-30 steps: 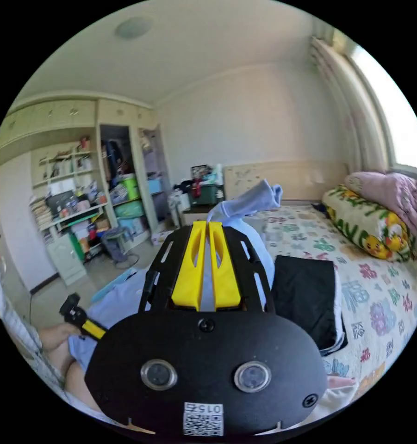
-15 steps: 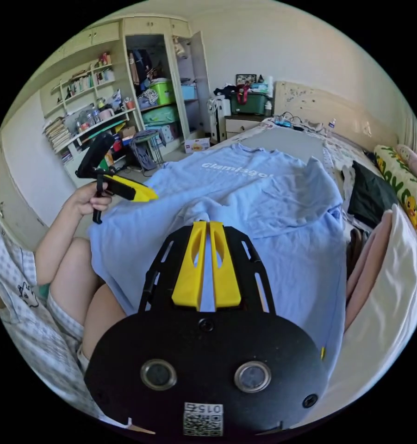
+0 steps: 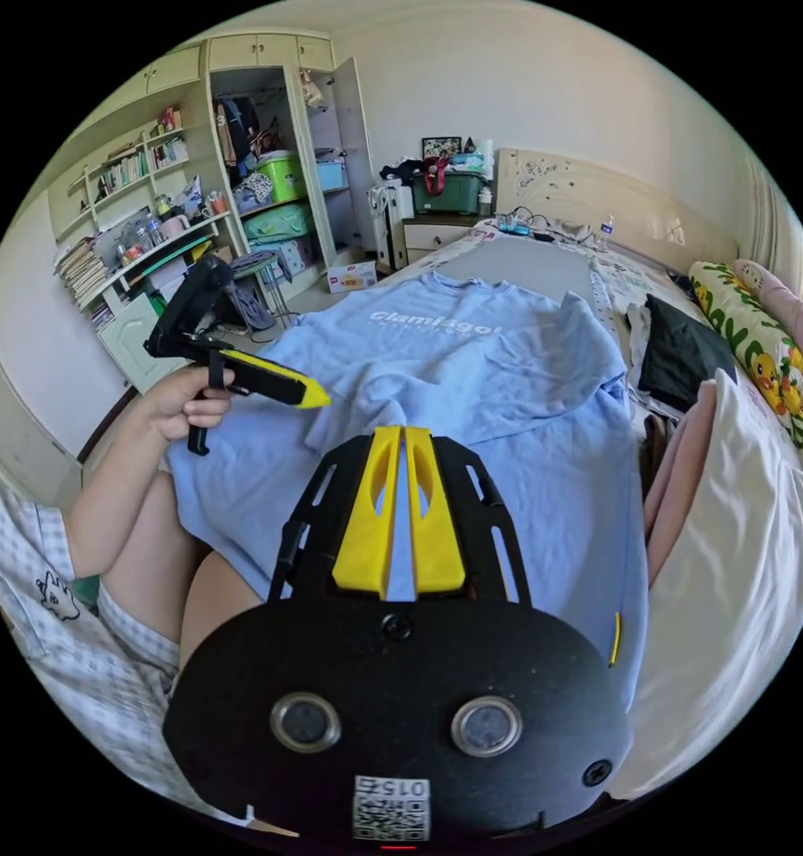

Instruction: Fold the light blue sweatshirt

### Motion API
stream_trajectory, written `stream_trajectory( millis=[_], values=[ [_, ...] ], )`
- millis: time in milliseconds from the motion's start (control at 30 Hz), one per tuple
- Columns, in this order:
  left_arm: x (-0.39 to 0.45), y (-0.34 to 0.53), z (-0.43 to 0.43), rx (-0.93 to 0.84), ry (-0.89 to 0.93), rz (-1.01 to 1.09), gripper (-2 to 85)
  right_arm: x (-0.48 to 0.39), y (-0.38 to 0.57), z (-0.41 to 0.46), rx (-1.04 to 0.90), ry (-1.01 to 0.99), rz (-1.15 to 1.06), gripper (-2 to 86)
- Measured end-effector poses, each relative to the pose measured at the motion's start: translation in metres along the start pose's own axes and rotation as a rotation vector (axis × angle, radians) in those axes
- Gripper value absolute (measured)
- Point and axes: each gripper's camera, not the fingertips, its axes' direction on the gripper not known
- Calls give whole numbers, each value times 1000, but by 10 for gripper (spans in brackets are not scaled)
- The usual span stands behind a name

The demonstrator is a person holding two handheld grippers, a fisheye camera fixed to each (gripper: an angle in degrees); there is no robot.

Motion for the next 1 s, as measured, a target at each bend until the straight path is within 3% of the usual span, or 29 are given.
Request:
stream_trajectory(
  millis=[167,333,433,600,733,867,1000],
  values=[
    [5,47,-85,198,9,32,0,-8,-34,-15,-46,-219,-142,5],
    [16,58,-81,30,-110,93,-2,10,-58,-4,-164,-222,-209,39],
    [19,58,-68,-58,-134,81,0,63,-72,-36,-120,-132,-195,60],
    [27,53,-71,26,-166,23,17,195,-116,-78,-105,166,-101,67],
    [68,9,-48,94,-146,93,52,291,-183,-58,-267,242,-92,81],
    [125,-34,30,-97,-233,232,96,327,-225,13,-524,324,-266,100],
    [144,-27,82,-301,-393,259,107,371,-221,55,-579,296,-255,96]
  ],
)
